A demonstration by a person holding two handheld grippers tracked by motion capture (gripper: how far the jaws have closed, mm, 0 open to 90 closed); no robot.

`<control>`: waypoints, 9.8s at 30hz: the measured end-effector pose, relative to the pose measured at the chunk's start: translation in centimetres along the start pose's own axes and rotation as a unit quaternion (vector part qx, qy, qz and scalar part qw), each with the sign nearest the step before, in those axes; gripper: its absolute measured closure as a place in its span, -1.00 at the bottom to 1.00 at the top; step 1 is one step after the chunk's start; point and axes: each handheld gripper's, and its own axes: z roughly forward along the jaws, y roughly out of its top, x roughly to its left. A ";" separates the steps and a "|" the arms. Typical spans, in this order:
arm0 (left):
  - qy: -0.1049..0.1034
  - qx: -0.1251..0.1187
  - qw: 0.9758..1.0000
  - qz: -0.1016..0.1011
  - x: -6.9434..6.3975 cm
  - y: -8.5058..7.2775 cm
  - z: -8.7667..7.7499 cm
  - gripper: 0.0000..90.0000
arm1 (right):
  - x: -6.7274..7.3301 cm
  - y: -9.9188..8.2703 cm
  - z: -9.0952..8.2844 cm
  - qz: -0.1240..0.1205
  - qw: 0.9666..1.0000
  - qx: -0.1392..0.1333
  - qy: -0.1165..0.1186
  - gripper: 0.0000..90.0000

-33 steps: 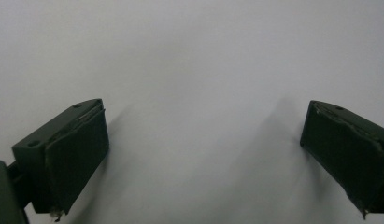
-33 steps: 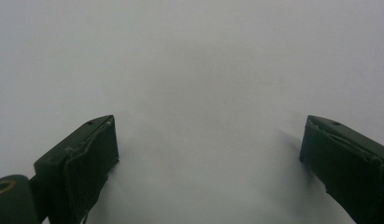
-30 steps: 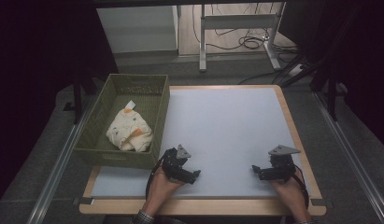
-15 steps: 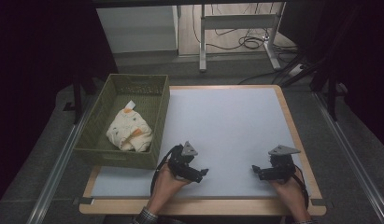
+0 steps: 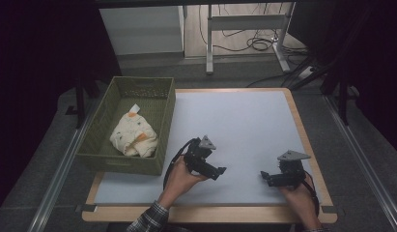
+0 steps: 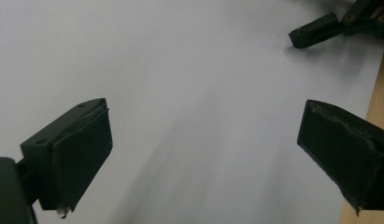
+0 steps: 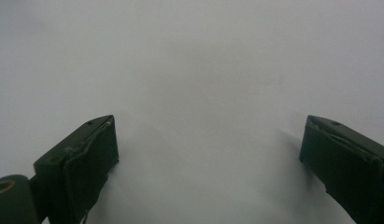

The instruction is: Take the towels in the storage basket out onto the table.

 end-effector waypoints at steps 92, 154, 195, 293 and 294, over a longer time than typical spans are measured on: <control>0.163 0.159 0.952 -0.204 23.7 -8.1 -11.4 -0.98 | 0.0 0.0 0.0 0.001 1.000 -0.001 0.000 -0.91; 0.170 0.018 0.971 -0.170 21.1 -1.8 -21.5 0.78 | 0.0 0.0 0.0 0.001 1.000 0.000 0.000 -0.91; 0.140 0.019 0.985 -0.098 16.5 8.2 -20.2 0.78 | 0.0 0.0 0.0 0.000 1.000 -0.001 0.000 -0.91; 0.052 0.007 0.998 -0.027 9.6 7.8 2.4 -0.53 | 0.0 0.0 0.0 0.001 1.000 0.000 0.001 -0.91; 0.054 0.002 0.998 -0.031 9.4 7.6 2.1 -0.53 | 0.0 0.0 0.0 0.001 1.000 0.000 0.000 -0.91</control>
